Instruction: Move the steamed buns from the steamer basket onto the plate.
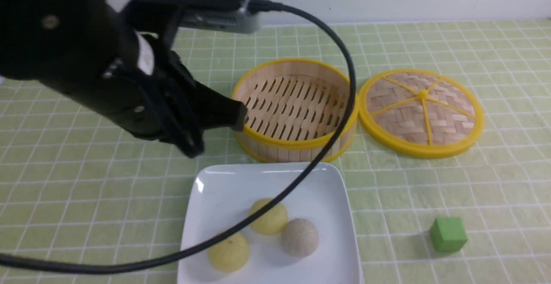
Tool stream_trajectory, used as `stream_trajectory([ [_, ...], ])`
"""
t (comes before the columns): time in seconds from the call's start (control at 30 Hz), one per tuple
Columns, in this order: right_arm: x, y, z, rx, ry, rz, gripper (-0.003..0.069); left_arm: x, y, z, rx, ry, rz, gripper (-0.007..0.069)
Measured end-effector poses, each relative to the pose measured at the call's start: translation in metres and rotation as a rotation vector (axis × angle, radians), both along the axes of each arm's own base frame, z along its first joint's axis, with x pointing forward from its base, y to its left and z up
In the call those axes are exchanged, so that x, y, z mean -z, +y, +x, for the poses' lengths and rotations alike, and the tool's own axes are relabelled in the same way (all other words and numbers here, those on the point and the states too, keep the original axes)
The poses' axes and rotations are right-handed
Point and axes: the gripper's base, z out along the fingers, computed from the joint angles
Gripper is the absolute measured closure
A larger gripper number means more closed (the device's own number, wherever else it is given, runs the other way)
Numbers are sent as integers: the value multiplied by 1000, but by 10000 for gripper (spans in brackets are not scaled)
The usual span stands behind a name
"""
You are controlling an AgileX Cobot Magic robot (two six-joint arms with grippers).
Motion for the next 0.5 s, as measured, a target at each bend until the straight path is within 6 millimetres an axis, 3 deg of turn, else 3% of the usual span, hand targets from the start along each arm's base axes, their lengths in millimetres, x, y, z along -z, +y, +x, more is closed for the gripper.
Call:
stream_trajectory([
  [0.33,0,0,0,5,-1,3,639,-48,67,-73,-53,-133,-38,602],
  [0.5,0,0,0,5,-1,3,635,-41,91,-99,-78,-176,-64,599],
])
